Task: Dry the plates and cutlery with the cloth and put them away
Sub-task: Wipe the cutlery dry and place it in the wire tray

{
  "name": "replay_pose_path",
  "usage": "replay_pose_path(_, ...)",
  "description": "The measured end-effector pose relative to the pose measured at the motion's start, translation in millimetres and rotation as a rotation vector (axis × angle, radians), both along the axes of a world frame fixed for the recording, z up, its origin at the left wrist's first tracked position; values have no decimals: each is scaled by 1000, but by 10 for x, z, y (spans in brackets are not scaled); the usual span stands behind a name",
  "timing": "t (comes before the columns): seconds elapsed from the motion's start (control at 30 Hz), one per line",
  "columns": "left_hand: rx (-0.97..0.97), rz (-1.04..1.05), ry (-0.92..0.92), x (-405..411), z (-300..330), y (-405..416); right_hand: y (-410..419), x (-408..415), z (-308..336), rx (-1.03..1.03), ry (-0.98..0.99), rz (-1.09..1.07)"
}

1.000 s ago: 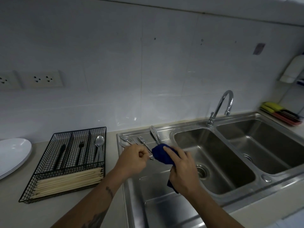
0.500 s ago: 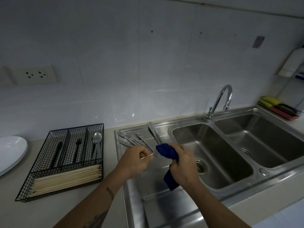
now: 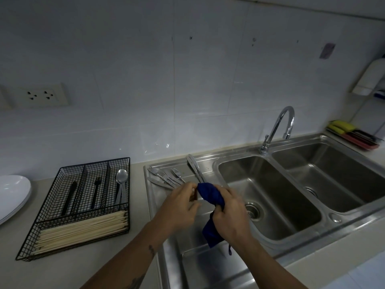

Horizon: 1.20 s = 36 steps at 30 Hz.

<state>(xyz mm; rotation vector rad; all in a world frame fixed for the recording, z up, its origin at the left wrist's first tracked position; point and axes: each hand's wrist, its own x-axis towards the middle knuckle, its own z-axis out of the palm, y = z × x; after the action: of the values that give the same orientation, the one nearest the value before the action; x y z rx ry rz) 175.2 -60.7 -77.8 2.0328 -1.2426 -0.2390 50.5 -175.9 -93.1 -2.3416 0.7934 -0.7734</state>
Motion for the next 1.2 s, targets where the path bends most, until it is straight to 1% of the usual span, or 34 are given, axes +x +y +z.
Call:
replay_pose_path(0.1, -60, 87, -109, -32, -17, -108, 4, 34, 32, 14, -17, -17)
replay_pose_path(0.13, -82, 139, -121, -30, -21, -155, -1, 42, 48, 17, -23, -31)
replay_pose_path(0.17, -96, 209, -90, -28, -19, -200, -10, 45, 63, 17, -27, -47)
replay_pose_path(0.2, -103, 294, 2, -9, -11, -242, -18, 38, 81, 14, -32, -62)
replay_pose_path(0.27, -108, 467, 304, 38, 73, -304, -31, 13, 113, 12, -35, -83)
replay_pose_path(0.3, -130, 518, 451, 72, 109, -326, -34, -4, 128, 13, -31, -88)
replay_pose_path(0.33, -156, 539, 534, 102, 146, -346, -38, -25, 141, 18, -22, -91)
replay_pose_path(0.47, -176, 563, 622, 132, 277, -352, -21, -42, 158, 19, -10, -100)
replay_pose_path(0.5, -171, 569, 675, 142, 275, -361, 3, -23, 159, 0, -17, -99)
replay_pose_path(0.57, -180, 579, 802, 157, 239, -407, 75, 38, 156, -65, -5, -99)
replay_pose_path(0.67, -195, 689, 945, 192, 229, -463, 169, 101, 60, -210, 106, -96)
replay_pose_path(0.7, -203, 694, 987, 204, 237, -450, 164, 88, 13, -260, 143, -89)
replay_pose_path(0.8, -227, 577, 1047, 181, 285, -307, -19, -15, -61, -336, 209, -128)
replay_pose_path(0.9, -250, 573, 1137, 178, 256, -214, -118, -47, -1, -389, 252, -164)
replay_pose_path(1.03, -264, 545, 1286, 136, 266, -209, 38, 62, 116, -501, 252, -60)
replay_pose_path(1.1, -251, 500, 1325, 128, 284, -172, -13, 89, 122, -513, 247, -54)
replay_pose_path(1.2, -203, 403, 1334, 128, 243, -110, -188, 63, 89, -505, 258, -62)
